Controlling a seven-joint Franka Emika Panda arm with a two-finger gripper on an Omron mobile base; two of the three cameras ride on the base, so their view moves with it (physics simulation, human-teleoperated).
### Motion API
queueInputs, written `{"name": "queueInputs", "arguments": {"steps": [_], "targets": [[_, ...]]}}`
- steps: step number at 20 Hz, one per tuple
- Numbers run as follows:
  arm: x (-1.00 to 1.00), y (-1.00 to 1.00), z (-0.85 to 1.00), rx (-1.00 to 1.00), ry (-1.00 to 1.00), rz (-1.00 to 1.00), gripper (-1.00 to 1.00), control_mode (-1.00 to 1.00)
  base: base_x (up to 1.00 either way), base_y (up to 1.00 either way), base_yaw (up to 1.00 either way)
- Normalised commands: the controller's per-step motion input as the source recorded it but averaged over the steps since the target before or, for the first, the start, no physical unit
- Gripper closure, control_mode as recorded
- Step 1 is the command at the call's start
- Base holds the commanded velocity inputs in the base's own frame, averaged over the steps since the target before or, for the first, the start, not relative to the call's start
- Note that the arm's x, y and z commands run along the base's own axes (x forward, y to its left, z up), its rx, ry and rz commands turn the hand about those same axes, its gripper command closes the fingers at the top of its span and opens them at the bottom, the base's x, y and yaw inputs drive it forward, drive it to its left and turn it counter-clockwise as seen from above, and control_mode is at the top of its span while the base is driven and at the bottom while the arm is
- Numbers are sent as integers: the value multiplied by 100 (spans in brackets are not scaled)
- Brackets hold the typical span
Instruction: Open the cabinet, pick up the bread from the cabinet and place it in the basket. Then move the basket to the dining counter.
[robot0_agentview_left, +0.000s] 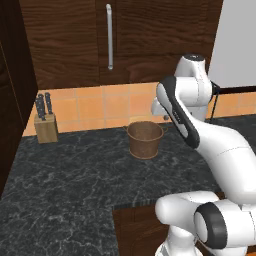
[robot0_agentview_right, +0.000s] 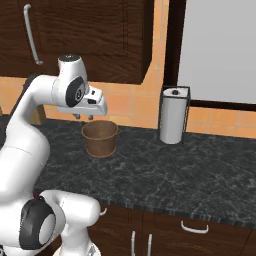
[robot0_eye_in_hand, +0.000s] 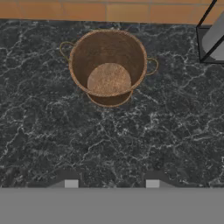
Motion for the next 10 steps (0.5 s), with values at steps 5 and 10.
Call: {"name": "queueInputs", "arguments": {"steps": [5,10], "targets": [[-65,6,7,5,-30,-1,-100,-100,0,0,0],[-43,45,79,0,-56,-6,-100,-100,0,0,0]]}}
